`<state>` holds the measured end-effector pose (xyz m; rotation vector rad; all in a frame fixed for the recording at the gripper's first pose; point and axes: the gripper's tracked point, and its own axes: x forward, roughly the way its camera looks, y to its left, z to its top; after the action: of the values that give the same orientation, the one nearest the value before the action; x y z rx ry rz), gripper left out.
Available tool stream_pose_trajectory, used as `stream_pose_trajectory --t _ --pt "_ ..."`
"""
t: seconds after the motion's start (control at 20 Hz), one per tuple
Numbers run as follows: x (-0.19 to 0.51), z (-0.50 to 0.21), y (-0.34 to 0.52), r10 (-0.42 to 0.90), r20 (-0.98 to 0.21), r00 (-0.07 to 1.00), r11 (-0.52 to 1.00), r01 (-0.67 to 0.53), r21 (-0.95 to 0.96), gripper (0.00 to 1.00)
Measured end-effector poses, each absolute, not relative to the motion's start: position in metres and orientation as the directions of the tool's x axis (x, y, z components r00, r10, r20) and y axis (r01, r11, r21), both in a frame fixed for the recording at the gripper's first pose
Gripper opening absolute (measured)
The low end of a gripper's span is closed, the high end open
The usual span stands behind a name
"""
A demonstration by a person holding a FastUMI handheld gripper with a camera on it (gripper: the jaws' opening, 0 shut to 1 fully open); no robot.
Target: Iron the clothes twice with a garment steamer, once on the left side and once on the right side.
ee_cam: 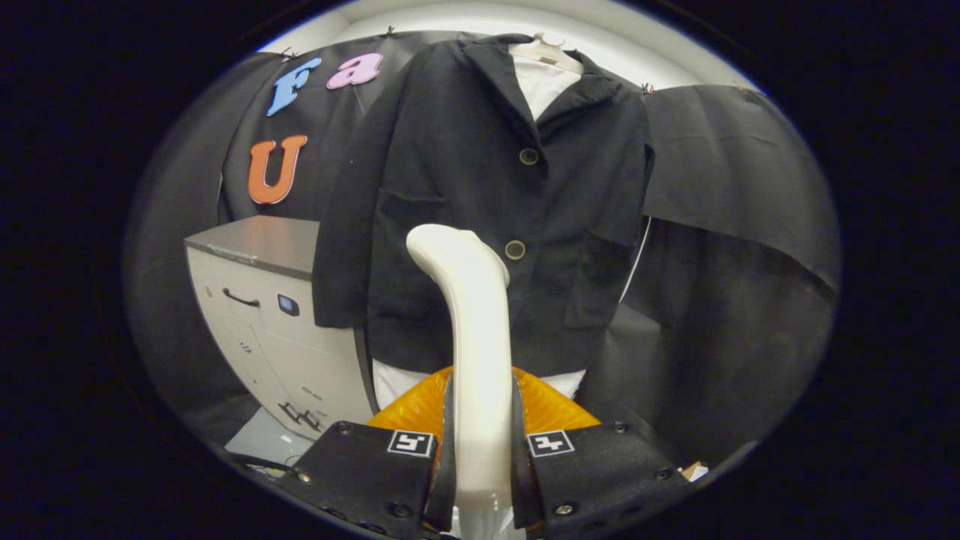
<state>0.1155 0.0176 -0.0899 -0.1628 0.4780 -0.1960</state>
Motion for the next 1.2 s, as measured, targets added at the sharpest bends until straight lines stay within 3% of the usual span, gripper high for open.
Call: stream_pose_trajectory --t 0.65,1.2 --pt "0.076 -0.195 0.018 -0.245 -0.598 0.763 0.962 0.113 -0.25 0.32" --pt "0.055 -0.128 -0.005 -0.284 -0.507 0.814 0.958 0.219 -0.185 0.32"
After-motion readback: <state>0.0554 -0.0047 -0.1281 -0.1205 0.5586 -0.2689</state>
